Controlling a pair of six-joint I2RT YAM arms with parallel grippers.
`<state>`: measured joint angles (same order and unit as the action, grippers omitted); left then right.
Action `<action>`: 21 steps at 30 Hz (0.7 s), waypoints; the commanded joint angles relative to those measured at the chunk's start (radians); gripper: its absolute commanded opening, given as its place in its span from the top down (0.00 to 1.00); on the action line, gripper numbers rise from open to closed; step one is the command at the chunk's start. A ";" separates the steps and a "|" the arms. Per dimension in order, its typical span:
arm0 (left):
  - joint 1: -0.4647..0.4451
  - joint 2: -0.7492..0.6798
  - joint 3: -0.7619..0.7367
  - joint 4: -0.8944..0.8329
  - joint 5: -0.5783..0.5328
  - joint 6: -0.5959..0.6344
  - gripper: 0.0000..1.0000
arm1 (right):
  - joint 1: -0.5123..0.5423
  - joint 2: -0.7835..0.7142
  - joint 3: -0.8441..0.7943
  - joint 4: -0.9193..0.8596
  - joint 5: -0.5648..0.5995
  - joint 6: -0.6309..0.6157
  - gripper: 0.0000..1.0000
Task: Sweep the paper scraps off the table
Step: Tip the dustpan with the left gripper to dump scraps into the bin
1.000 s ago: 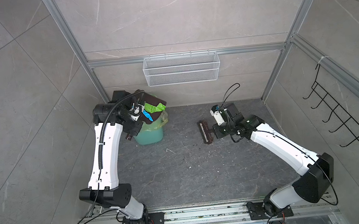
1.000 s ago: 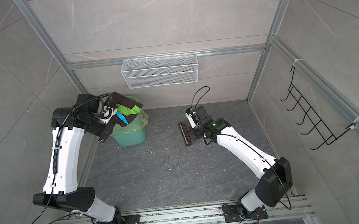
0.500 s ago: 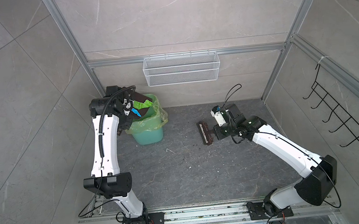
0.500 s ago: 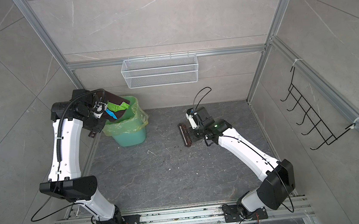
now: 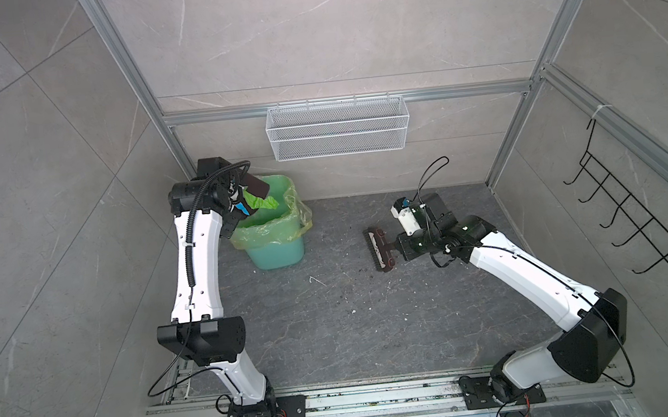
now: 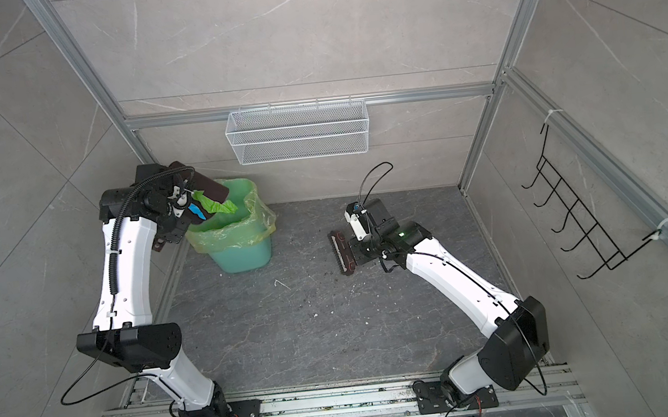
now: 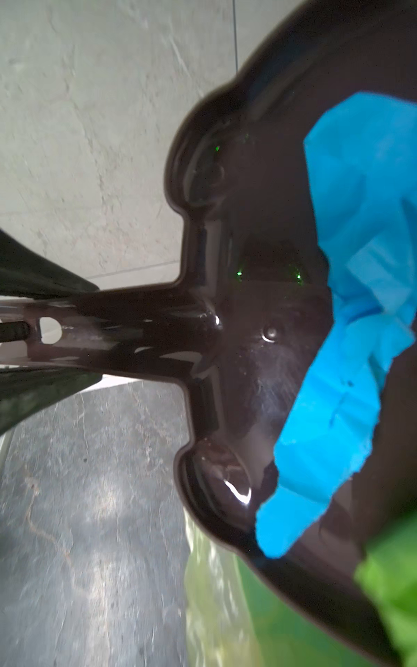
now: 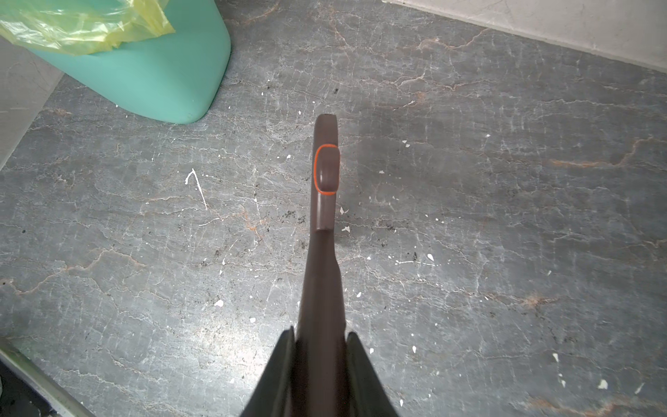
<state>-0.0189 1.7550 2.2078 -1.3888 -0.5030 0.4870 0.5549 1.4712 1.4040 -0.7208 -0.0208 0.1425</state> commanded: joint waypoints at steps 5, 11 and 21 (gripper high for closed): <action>0.003 -0.029 0.014 0.106 -0.129 0.095 1.00 | -0.003 -0.029 0.015 0.026 -0.026 -0.002 1.00; 0.002 -0.026 -0.020 0.152 -0.178 0.155 1.00 | -0.003 -0.029 0.023 0.016 -0.031 -0.004 1.00; -0.007 -0.020 -0.073 0.280 -0.270 0.284 1.00 | -0.003 -0.031 0.030 0.014 -0.034 -0.005 1.00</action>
<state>-0.0200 1.7588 2.1601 -1.2022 -0.7055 0.6918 0.5549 1.4708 1.4044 -0.7216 -0.0425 0.1425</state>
